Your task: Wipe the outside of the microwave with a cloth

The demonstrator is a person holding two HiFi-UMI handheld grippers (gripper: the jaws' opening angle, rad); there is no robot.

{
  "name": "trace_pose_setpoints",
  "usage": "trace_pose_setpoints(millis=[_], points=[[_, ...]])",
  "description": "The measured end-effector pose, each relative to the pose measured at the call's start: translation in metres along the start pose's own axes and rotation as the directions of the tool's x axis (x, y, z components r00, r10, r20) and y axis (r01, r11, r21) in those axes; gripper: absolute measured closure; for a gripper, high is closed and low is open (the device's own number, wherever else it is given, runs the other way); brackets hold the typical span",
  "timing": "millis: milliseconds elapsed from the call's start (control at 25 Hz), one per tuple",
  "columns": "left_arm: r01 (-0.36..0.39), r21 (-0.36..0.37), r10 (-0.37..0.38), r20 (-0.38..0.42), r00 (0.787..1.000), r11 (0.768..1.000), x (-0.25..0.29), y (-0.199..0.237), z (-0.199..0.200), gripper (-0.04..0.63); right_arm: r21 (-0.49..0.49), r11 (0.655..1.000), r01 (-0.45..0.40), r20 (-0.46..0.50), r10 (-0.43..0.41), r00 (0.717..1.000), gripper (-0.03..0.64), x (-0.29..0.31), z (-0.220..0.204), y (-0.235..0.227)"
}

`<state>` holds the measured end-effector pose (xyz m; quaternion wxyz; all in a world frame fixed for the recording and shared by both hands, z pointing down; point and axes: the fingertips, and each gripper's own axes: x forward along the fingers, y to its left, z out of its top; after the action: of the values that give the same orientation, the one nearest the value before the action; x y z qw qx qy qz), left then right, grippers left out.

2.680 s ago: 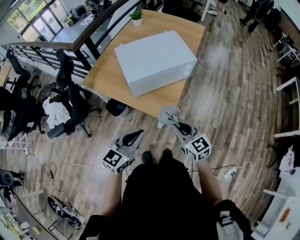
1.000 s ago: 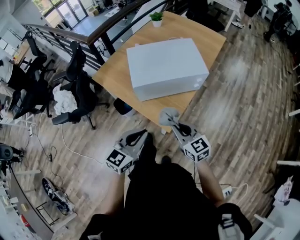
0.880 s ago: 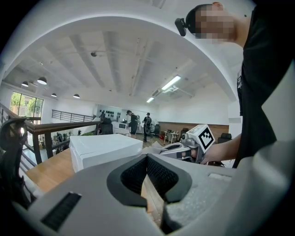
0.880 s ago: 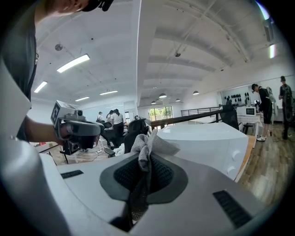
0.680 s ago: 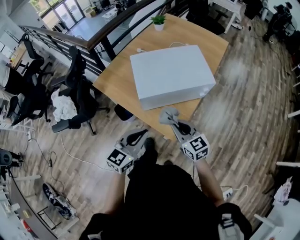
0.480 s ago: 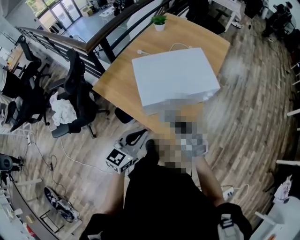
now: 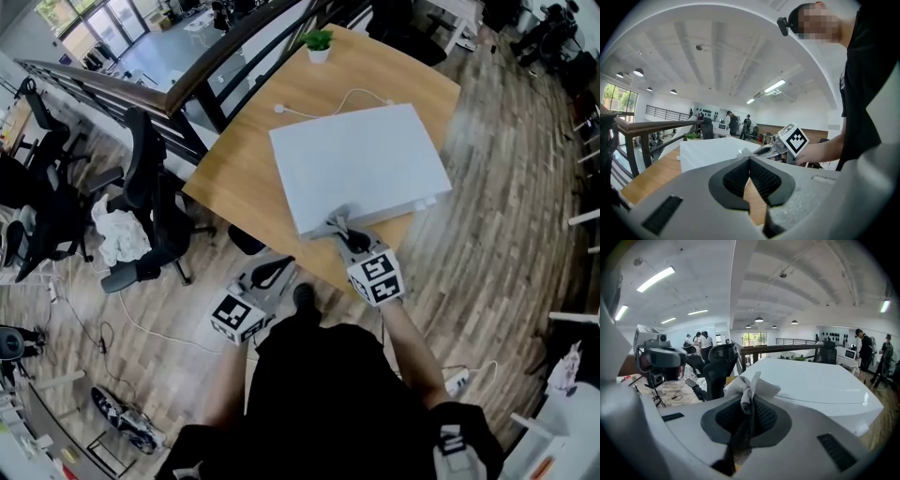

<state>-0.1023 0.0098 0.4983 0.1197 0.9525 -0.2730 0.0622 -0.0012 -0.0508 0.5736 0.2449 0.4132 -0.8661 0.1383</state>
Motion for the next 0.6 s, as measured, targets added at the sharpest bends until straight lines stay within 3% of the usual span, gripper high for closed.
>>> trace_pose_setpoints(millis=[360,600], points=[[0.003,-0.027,-0.004,-0.031,1.0,1.0,-0.007,0.037,-0.003,0.594,-0.092,0.996,-0.004,-0.071,-0.003,0.997,0.586,0.047,0.021,0.008],[0.004,-0.038,-0.006,-0.042,0.999,0.999,-0.009,0.048,-0.003,0.592,-0.102,0.995,-0.001,-0.113,-0.011,0.993,0.591,0.061,0.021,0.012]])
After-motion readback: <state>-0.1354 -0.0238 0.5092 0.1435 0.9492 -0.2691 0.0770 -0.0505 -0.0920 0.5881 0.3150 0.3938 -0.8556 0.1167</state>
